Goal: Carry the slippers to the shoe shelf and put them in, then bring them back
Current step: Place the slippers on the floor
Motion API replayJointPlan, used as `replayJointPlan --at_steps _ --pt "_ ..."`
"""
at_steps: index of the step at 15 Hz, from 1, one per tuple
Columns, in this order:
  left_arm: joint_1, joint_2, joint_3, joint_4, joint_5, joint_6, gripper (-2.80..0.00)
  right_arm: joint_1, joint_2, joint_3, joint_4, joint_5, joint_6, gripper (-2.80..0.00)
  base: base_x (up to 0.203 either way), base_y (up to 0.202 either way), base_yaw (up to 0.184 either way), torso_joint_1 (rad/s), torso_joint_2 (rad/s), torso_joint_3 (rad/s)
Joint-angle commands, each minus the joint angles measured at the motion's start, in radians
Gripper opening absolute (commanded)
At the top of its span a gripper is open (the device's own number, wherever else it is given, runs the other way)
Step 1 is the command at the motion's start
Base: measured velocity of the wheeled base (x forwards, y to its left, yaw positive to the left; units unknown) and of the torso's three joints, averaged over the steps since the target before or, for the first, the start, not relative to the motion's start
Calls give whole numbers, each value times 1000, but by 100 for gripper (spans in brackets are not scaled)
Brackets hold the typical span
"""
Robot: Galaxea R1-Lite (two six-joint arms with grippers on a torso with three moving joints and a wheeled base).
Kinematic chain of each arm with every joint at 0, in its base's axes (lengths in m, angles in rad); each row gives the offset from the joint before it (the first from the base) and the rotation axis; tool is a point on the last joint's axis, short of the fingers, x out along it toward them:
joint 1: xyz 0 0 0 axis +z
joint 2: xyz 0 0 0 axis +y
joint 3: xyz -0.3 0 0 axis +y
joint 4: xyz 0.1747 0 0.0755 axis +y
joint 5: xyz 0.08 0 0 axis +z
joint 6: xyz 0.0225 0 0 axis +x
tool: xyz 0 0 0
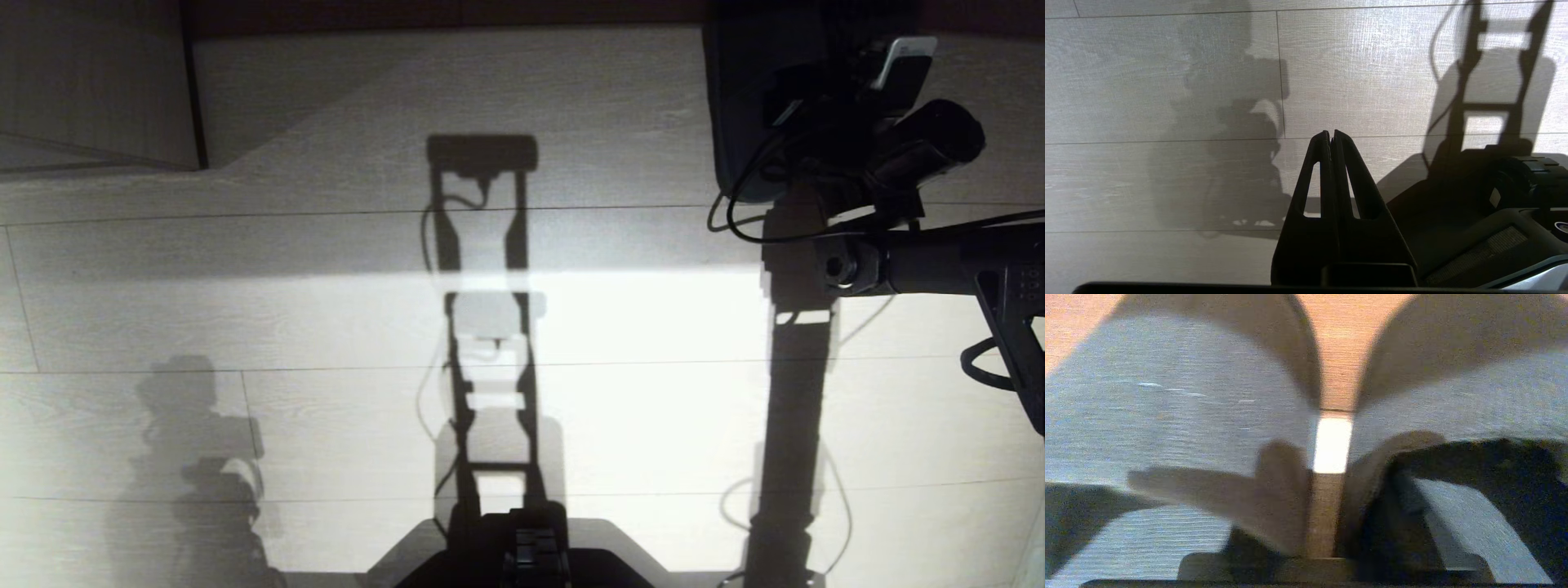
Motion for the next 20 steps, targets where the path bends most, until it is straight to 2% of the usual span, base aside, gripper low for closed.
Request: replayJointPlan --at_steps 1,6,15,20 --pt "0 0 0 0 0 0 -280 -2 -14 1 -10 0 0 0 0 0 0 0 0 0" --pt "0 1 0 0 0 0 -280 -17 -52 14 -4 -6 24 0 0 0 0 0 0 0" --pt "0 0 0 0 0 0 -280 -46 -216 168 -5 -8 119 0 0 0 0 0 0 0" --pt "0 1 0 -1 0 0 -280 -40 -253 257 -10 -5 121 0 0 0 0 0 0 0"
